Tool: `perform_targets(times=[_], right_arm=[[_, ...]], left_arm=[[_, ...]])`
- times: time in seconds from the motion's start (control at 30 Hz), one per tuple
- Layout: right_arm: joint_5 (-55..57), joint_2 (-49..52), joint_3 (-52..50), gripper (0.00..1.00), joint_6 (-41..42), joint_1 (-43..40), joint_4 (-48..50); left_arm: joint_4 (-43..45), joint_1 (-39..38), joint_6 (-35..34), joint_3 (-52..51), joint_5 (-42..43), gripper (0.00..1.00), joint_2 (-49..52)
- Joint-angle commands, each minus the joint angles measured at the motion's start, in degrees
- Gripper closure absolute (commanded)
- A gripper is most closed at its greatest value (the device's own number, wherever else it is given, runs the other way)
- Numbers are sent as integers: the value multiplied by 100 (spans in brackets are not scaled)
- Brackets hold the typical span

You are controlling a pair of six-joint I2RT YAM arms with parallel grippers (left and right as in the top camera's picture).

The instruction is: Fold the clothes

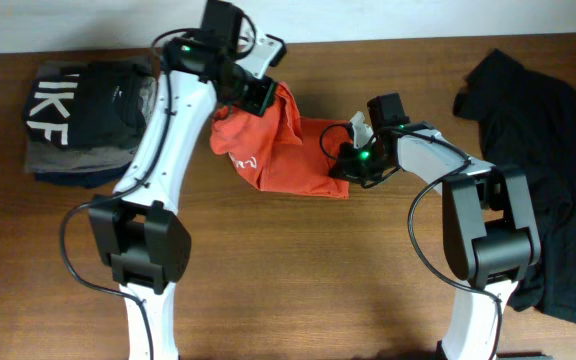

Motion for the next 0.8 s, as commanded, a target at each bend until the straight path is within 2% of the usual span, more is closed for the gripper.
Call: perform_targets(times=[0.0,0.5,0.77], right_arm=[[22,245,-74,96,162,2,-2],[-66,247,-74,96,269,-79,-7],[-149,245,-74,96,267,-98,-4]], left_arm=[[-9,-291,120,155,-243,99,-9],[-127,-1360,160,144,-505,99,4],[-133,-1467,155,136,-501,99,262]])
